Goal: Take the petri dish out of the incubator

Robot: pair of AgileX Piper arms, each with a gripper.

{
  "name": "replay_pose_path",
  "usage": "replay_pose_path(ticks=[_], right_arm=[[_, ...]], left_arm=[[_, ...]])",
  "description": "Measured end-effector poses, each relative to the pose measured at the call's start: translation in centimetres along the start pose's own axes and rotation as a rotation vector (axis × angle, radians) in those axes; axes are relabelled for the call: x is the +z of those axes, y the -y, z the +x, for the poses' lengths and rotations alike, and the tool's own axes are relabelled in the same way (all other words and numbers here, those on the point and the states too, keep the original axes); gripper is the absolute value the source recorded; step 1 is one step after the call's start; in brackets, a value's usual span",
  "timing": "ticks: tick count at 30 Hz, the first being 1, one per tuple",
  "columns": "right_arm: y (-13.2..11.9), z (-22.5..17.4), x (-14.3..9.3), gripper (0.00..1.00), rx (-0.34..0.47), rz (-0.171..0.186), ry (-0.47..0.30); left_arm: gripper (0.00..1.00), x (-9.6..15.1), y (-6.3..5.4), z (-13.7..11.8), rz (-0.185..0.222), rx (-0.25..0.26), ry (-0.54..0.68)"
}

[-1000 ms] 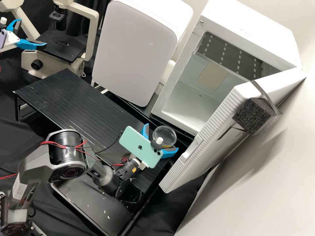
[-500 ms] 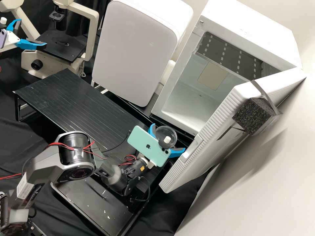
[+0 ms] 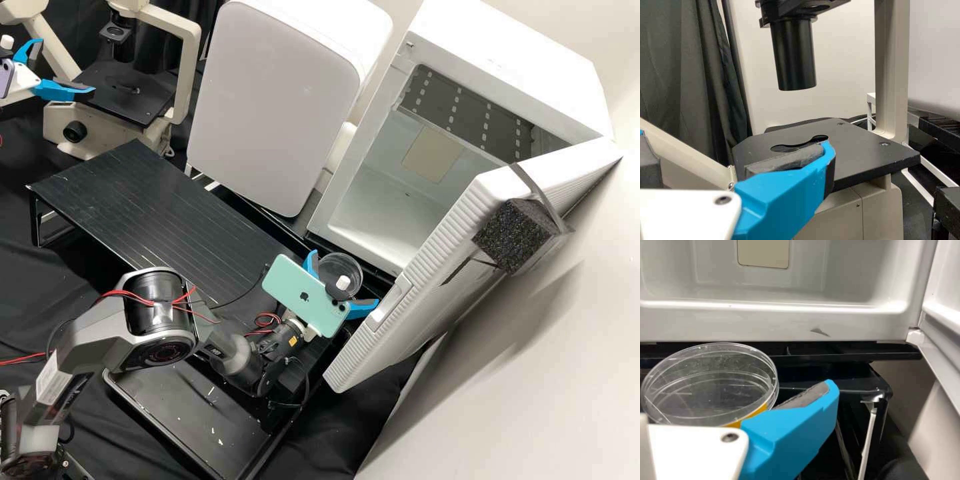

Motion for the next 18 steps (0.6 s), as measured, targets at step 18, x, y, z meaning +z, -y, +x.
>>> replay_pose_path(ticks=[18], right_arm=[[0.10, 0.00, -0.05, 0.00, -0.011, 0.015, -0.005]], left_arm=[[1.00, 0.00, 0.00, 0.00, 0.000, 0.000, 0.000]])
